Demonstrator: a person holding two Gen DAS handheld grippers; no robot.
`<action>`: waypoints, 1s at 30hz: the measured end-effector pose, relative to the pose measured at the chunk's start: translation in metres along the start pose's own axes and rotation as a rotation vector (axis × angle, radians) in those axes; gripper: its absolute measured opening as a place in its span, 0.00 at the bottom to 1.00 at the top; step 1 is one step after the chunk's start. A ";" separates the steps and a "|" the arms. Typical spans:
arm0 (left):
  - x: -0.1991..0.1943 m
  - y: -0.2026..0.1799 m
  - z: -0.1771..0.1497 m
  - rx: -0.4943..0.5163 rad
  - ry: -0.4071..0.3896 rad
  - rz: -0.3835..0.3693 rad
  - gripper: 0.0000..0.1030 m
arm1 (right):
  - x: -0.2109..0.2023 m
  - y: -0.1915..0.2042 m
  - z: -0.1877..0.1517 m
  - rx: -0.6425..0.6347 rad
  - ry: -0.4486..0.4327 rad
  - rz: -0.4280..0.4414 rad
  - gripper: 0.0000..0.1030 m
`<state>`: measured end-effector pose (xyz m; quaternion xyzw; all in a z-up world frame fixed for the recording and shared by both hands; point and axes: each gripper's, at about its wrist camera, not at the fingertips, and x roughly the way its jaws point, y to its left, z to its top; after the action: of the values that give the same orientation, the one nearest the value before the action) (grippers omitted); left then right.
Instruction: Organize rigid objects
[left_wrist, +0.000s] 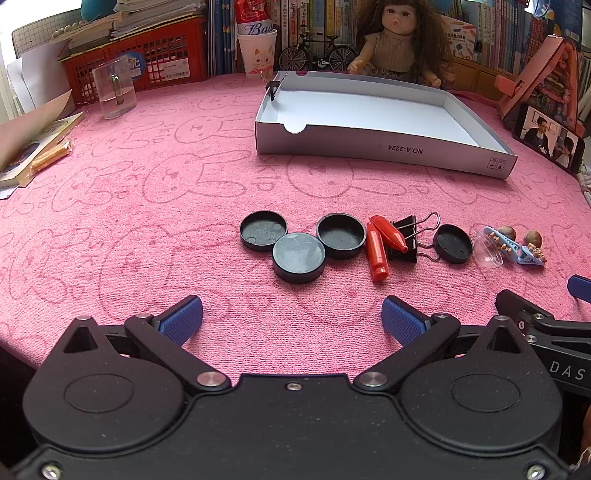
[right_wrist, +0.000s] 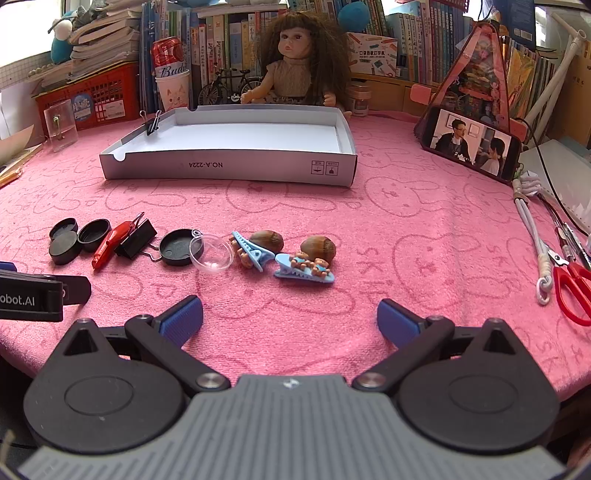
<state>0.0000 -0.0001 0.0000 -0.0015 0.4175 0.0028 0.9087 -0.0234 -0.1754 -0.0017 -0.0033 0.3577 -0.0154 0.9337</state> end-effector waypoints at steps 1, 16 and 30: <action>0.000 0.000 0.000 0.000 0.000 0.000 1.00 | 0.000 0.000 0.000 0.000 0.000 0.000 1.00; 0.000 0.000 0.000 0.000 -0.002 0.000 1.00 | 0.000 0.001 0.000 0.000 0.002 -0.001 1.00; 0.000 0.000 0.000 0.000 -0.004 0.001 1.00 | -0.001 0.002 0.001 0.000 0.004 -0.001 1.00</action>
<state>0.0000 -0.0001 0.0000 -0.0014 0.4157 0.0034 0.9095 -0.0235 -0.1736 -0.0008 -0.0034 0.3597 -0.0161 0.9329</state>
